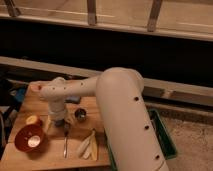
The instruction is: Place fork in metal cup
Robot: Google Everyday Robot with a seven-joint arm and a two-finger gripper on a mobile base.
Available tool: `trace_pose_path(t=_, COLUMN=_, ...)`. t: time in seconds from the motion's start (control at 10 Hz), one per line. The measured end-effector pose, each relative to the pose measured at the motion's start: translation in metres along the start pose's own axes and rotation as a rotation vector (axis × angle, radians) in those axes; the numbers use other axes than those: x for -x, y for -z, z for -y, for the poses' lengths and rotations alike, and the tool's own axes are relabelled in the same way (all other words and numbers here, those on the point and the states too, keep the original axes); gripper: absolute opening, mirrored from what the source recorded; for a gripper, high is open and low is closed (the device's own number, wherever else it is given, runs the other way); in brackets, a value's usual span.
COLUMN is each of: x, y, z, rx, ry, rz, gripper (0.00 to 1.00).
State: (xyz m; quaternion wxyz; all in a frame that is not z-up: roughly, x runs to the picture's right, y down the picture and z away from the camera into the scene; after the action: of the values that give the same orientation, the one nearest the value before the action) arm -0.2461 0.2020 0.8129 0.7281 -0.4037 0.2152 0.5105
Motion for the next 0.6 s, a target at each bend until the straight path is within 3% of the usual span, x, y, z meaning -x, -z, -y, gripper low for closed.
trace_pose_path(t=0.6, x=-0.004, y=-0.013, z=0.010, rx=-0.019, ry=-0.025, rz=-0.022, gripper=0.79)
